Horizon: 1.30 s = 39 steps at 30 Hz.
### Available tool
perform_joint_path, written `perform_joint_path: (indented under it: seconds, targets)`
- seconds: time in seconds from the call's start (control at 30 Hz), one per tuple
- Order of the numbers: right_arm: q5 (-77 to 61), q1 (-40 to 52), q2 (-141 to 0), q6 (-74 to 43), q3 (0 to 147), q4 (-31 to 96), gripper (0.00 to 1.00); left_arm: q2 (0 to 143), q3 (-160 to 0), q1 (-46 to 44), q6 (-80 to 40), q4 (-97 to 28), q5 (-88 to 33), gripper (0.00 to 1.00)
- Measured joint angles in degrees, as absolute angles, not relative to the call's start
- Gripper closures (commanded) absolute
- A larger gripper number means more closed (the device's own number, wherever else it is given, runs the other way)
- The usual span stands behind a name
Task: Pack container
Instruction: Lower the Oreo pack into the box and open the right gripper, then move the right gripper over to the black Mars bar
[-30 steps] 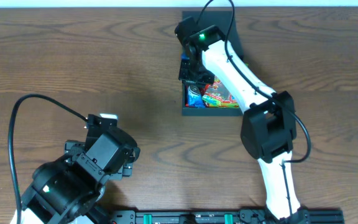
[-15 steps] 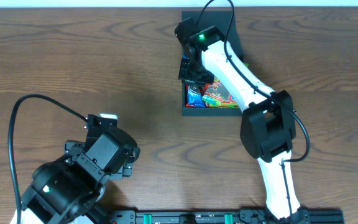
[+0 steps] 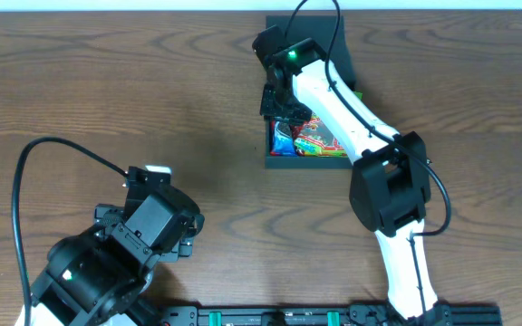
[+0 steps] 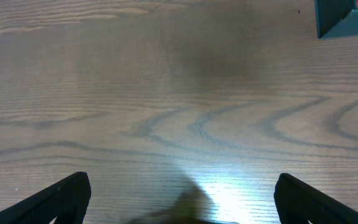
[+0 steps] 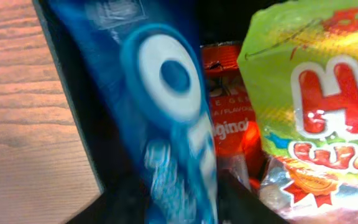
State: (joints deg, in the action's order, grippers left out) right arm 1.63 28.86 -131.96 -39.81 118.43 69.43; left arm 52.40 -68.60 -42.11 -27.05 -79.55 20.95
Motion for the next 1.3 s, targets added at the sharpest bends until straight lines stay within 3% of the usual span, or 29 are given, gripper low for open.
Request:
perform_joint_path:
  seconds: [0.1, 0.17, 0.2, 0.47, 0.67, 0.93, 1.3]
  targets:
    - [2.35, 28.86, -131.96, -39.55, 118.43, 69.49, 0.28, 52.40, -68.60, -42.11, -27.05, -79.55, 20.95, 0.05]
    - [3.27, 28.77, -131.96, -38.87, 118.41, 69.65, 0.05, 52.40, -68.60, -42.11, -27.05, -79.55, 20.95, 0.05]
    - [3.70, 28.69, -131.96, -38.72, 118.43, 69.67, 0.01, 52.40, -68.60, -42.11, -27.05, -79.57, 20.95, 0.05]
    - [3.60, 28.69, -131.15, -36.42, 118.37, 69.41, 0.01, 52.40, -68.60, -42.11, -27.05, -80.16, 20.97, 0.05]
    - [2.83, 28.77, -121.62, -33.36, 118.30, 71.85, 0.01, 52.40, -68.60, -42.11, -27.05, -80.42, 20.95, 0.05]
    - [5.72, 28.75, -106.19, -28.84, 118.45, 83.55, 0.01, 52.40, -68.60, -42.11, -27.05, -80.44, 20.95, 0.05]
    - [13.82, 23.90, -104.92, -20.86, 118.28, 97.08, 0.01, 52.40, -68.60, -42.11, -27.05, -80.51, 20.95, 0.05]
